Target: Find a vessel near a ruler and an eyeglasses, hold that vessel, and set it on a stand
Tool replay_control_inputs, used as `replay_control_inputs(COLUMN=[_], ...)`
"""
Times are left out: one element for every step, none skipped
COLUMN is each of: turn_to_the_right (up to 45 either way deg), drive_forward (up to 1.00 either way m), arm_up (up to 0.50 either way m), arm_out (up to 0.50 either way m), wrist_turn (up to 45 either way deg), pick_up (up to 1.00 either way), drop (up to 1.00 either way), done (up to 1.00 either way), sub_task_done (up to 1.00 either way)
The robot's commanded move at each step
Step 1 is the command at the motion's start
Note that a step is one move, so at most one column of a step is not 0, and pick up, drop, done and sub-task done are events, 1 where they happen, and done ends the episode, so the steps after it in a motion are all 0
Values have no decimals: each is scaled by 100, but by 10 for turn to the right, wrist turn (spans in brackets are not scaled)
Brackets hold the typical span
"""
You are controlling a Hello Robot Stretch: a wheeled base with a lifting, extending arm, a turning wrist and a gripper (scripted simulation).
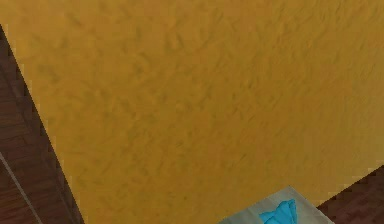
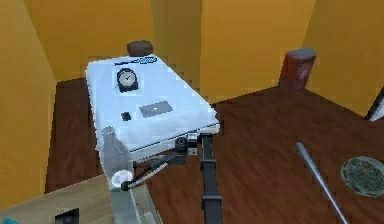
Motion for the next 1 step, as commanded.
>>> replay_control_inputs(turn_to_the_right=[0], drive_forward=[0], arm_up=[-32], arm_out=[0], wrist_turn=[0], pick_up=[0], drop=[0], done=[0], sub_task_done=[0])
